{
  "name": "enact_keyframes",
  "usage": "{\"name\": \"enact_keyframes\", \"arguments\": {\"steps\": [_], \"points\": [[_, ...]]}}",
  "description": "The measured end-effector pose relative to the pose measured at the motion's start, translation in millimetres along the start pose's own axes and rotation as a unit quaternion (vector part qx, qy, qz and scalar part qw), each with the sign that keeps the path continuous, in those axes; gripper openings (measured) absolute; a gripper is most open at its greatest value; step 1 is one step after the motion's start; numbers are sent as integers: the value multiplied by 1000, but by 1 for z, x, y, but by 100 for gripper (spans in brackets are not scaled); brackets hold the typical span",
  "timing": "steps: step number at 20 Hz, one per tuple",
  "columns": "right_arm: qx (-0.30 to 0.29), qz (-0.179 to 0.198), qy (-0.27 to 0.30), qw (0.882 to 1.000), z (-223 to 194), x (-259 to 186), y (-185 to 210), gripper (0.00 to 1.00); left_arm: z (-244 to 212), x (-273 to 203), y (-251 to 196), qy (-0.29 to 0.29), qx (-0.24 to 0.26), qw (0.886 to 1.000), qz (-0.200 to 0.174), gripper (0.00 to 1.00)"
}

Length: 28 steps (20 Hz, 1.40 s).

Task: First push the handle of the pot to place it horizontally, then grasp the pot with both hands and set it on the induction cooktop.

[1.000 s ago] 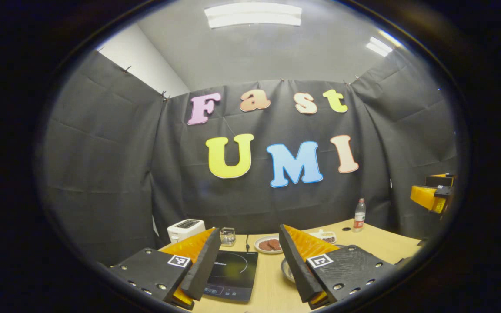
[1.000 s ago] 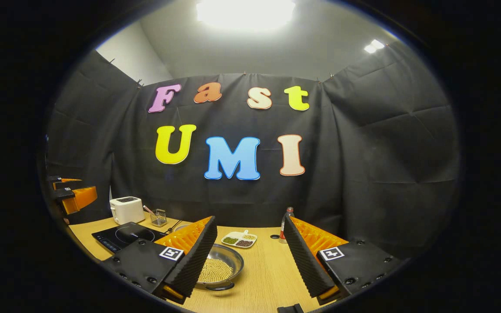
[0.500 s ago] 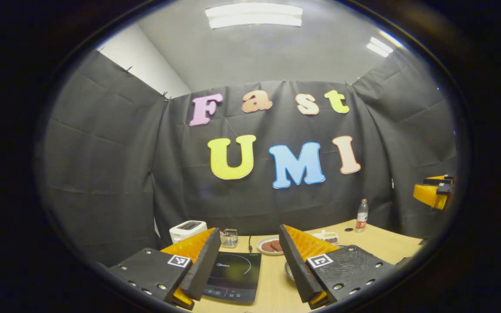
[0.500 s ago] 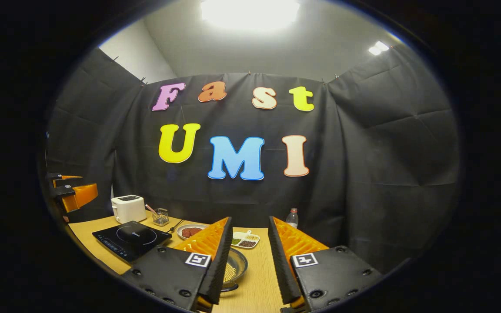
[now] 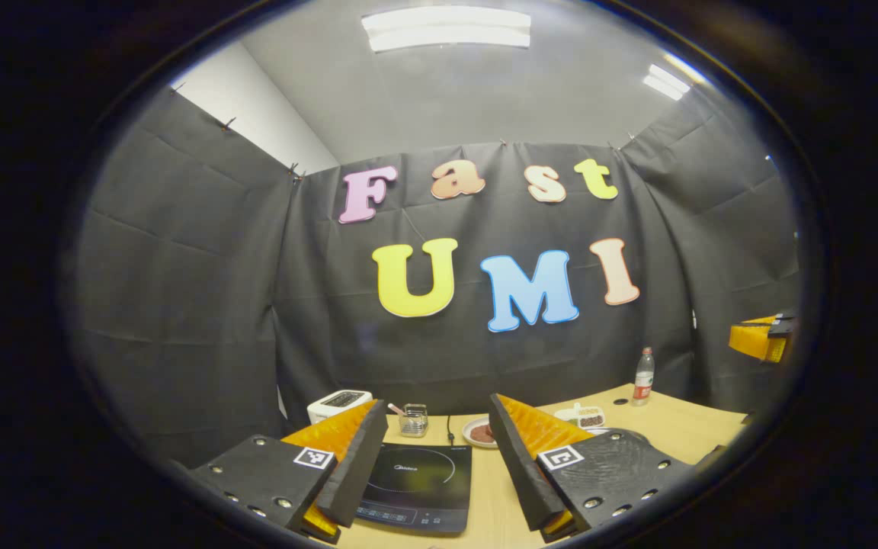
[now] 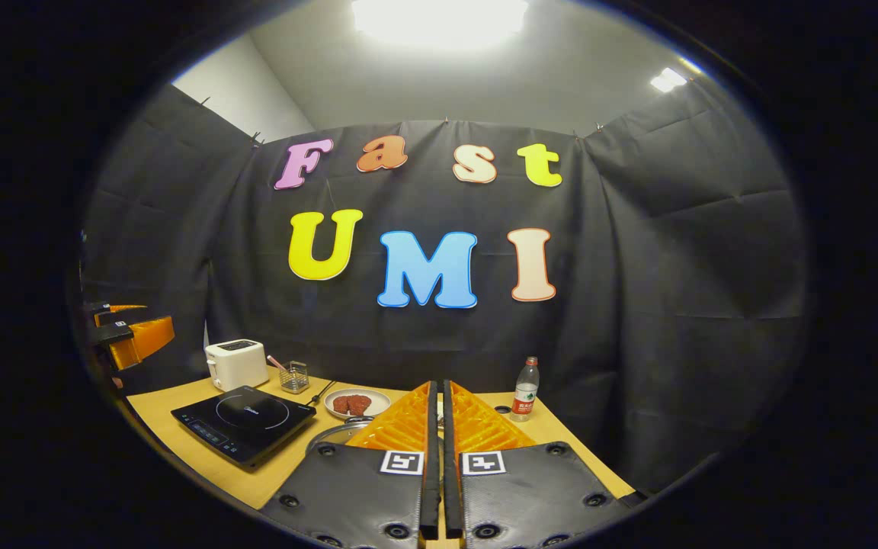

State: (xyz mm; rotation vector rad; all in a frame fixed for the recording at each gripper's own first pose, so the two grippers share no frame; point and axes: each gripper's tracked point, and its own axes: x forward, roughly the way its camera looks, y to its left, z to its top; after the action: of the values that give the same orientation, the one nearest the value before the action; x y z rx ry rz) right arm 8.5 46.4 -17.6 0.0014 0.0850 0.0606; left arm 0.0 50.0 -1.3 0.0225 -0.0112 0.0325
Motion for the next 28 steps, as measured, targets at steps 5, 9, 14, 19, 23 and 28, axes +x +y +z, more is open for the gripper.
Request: {"name": "enact_keyframes", "arguments": {"steps": [5,9,14,19,23,28], "points": [[-7,31,28,999,-18,8,28,5,-6,3,22,-1,-3,1000,1,80],[-15,47,53,997,-35,12,52,5,-13,5,44,-1,-7,1000,0,81],[-24,52,77,995,-55,16,69,2,-21,6,76,1,-15,1000,6,80],[-41,75,117,989,-86,16,87,3,-30,1,102,2,-17,1000,22,80],[-46,100,152,982,-112,16,99,2,-35,0,106,8,-14,1000,27,80],[-47,138,195,970,-142,18,107,2,-39,5,98,17,-7,999,36,80]]}}
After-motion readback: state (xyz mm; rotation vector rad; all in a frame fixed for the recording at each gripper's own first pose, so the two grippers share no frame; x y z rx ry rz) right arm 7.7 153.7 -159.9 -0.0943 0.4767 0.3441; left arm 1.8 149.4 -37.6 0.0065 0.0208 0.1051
